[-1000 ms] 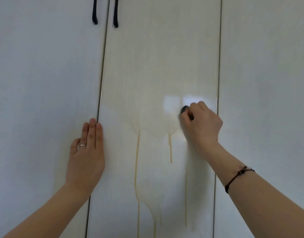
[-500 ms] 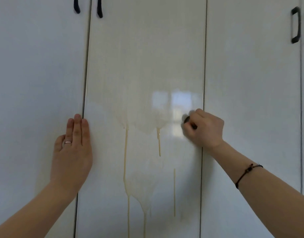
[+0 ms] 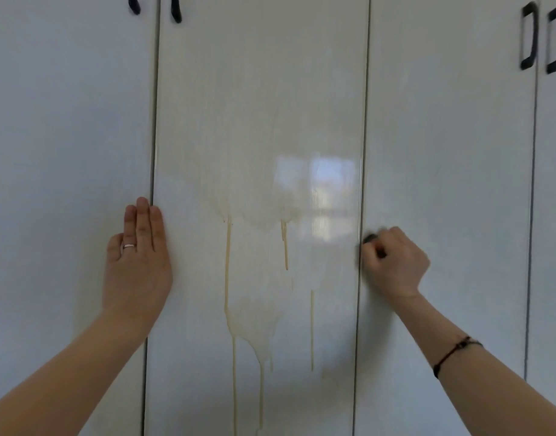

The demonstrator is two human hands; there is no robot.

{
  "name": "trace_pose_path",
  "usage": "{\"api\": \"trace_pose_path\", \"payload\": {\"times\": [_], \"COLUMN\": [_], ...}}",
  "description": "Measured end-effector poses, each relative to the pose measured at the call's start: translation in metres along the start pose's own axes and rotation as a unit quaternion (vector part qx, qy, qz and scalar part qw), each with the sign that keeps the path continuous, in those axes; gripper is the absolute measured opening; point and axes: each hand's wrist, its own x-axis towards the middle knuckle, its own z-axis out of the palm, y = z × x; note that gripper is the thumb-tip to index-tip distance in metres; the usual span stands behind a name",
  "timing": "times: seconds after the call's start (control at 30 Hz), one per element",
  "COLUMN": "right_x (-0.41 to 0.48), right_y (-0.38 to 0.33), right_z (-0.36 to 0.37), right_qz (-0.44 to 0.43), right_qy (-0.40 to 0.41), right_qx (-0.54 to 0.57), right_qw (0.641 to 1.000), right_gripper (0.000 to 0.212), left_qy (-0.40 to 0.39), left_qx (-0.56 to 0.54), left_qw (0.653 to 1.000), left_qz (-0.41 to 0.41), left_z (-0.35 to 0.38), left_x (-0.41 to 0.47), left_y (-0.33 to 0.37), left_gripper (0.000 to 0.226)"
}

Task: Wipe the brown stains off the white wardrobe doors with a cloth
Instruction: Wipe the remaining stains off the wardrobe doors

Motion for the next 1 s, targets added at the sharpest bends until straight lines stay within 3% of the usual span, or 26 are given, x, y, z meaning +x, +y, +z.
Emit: {"api": "trace_pose_path", "payload": {"times": [0.1,0.2,0.27,0.33,0.4,0.47,0.5,0.57,0.63,0.7,0.87,1.0], "right_x": [0.057,0.098,0.075,0.023,-0.017,-0.020,-0.010,0.022,0.055,0.076,0.057,0.020], "right_y": [0.003,-0.024,-0.050,-0.063,-0.047,-0.017,-0.006,0.003,-0.008,-0.034,-0.105,-0.100], "right_z": [0.004,0.007,0.015,0.020,0.016,0.008,0.004,-0.001,0.002,0.008,0.028,0.026], "right_qz": [0.174,0.205,0.144,0.009,-0.144,-0.204,-0.165,0.033,0.202,0.256,0.106,-0.074], "right_qy": [0.017,0.049,0.040,0.019,-0.014,-0.036,-0.041,-0.028,0.011,0.042,0.005,0.017], "right_qx": [-0.003,0.020,0.008,0.027,0.048,0.042,0.029,0.008,0.025,0.042,0.057,0.068], "right_qw": [0.985,0.977,0.989,0.999,0.988,0.977,0.985,0.999,0.979,0.965,0.993,0.995], "right_gripper": [0.030,0.027,0.030,0.031,0.025,0.021,0.021,0.026,0.028,0.028,0.024,0.023], "left_qy": [-0.009,-0.013,-0.012,-0.017,-0.022,-0.021,-0.020,-0.016,-0.013,-0.009,-0.010,-0.016], "left_qx": [0.010,0.017,0.013,0.007,-0.001,-0.003,0.000,0.001,0.004,0.006,0.012,-0.001], "left_qw": [1.000,1.000,1.000,1.000,1.000,1.000,1.000,1.000,1.000,1.000,1.000,1.000], "left_qz": [-0.005,-0.007,-0.003,-0.002,-0.001,-0.004,-0.005,-0.014,-0.017,-0.011,-0.022,-0.022], "left_z": [0.000,0.000,0.000,-0.002,-0.005,-0.004,-0.003,-0.003,-0.002,0.002,-0.004,-0.005], "left_x": [0.001,0.001,0.000,0.000,0.001,0.001,0.002,0.001,0.002,0.002,0.001,0.000], "left_y": [0.003,0.006,0.006,0.005,0.003,0.002,0.003,0.006,0.007,0.006,0.007,0.007], "left_gripper": [0.053,0.053,0.053,0.051,0.051,0.051,0.051,0.054,0.053,0.052,0.052,0.052]}}
